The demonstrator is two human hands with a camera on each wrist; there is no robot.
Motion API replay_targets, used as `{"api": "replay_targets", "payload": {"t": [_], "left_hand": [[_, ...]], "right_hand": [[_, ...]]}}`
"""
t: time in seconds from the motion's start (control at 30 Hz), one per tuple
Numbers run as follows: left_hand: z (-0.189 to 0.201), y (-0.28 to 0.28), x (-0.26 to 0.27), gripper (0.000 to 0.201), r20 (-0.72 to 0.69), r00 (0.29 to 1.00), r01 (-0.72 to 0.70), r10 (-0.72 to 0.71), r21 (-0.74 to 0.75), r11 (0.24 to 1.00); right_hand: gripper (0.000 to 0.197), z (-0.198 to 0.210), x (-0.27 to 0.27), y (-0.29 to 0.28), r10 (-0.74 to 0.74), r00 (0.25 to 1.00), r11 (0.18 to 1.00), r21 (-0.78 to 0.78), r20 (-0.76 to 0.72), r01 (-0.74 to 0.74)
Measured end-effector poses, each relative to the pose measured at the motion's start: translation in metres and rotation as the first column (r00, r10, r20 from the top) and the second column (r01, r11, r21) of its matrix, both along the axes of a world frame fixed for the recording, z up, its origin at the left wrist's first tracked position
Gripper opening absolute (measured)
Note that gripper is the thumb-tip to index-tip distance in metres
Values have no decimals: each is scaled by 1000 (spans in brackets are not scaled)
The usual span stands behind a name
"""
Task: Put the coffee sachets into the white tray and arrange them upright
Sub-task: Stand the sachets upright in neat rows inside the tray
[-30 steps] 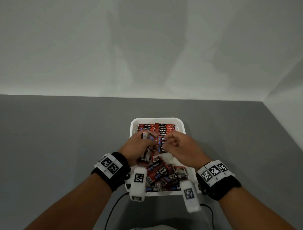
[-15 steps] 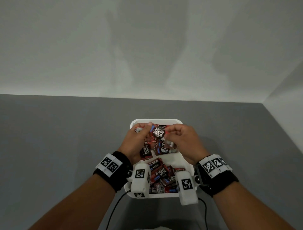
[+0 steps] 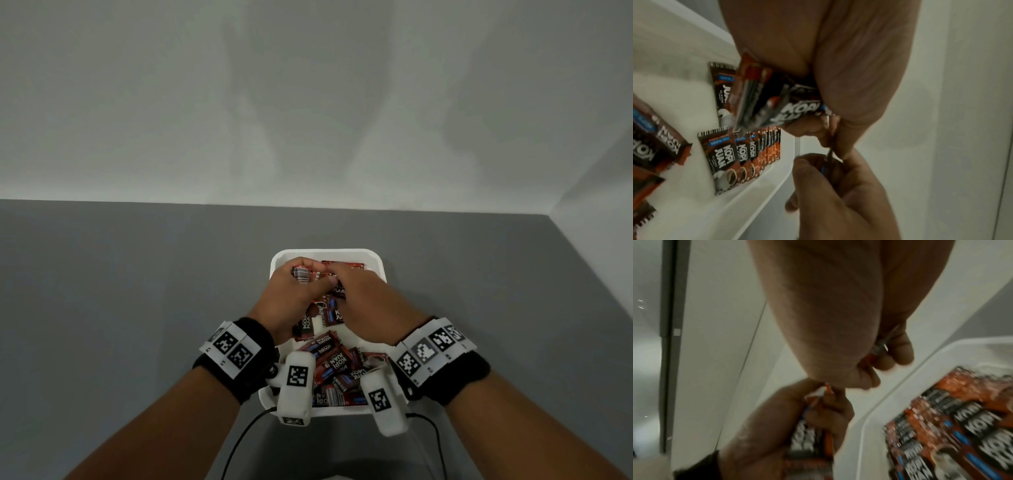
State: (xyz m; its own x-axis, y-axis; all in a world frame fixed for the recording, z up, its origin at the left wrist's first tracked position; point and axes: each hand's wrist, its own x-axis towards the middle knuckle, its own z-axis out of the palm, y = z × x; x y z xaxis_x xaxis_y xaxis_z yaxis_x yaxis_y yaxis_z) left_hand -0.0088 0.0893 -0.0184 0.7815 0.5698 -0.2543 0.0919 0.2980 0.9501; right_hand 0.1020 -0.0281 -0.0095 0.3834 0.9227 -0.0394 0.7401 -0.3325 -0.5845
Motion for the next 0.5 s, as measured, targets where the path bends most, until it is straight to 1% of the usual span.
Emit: {"api": "replay_targets", "payload": {"t": [0.03, 0.07, 0.1, 0.13, 0.17, 0.2, 0.27, 0.33, 0.4, 0.47, 0.5], "left_hand": [[2, 0, 0, 15, 23, 1000, 10, -8, -106, 994], [4, 1, 0, 20, 43, 999, 21, -12, -216, 976], [4, 4, -1, 29, 52, 999, 20, -4, -307, 952], [5, 7, -2, 36, 55, 998, 12, 9, -368, 930], [5, 9, -3, 39, 56, 998, 7, 16, -395, 919], [5, 10, -4, 35, 58, 998, 15, 9, -393, 920], [3, 9, -5, 28, 51, 998, 44, -29, -338, 940], [2, 5, -5, 26, 29, 998, 57, -51, -249, 967], [4, 2, -5, 22, -2, 995, 95, -96, -122, 988], [7, 0, -5, 14, -44, 986, 161, -160, 35, 986], [7, 0, -5, 12, -55, 982, 186, -181, 100, 977]], "right_hand": [[32, -2, -1, 1, -8, 1000, 1000, 1, -19, 8], [23, -2, 1, 2, -36, 998, 999, 1, -61, 36], [15, -1, 2, 1, -86, 989, 996, -5, -122, 86], [11, 0, 3, 1, -134, 972, 991, 1, -195, 137], [17, 0, 4, 1, -184, 942, 981, 15, -281, 196], [23, -2, 5, 2, -228, 898, 965, 33, -375, 259], [23, -2, 5, 4, -272, 786, 929, 61, -555, 365], [21, 1, 2, 6, -285, 664, 888, 71, -691, 454], [18, 9, -1, 7, -244, 559, 857, 93, -793, 506], [12, 15, -2, 6, -199, 469, 844, 93, -860, 528], [11, 18, -1, 5, -190, 449, 848, 84, -873, 523]]}}
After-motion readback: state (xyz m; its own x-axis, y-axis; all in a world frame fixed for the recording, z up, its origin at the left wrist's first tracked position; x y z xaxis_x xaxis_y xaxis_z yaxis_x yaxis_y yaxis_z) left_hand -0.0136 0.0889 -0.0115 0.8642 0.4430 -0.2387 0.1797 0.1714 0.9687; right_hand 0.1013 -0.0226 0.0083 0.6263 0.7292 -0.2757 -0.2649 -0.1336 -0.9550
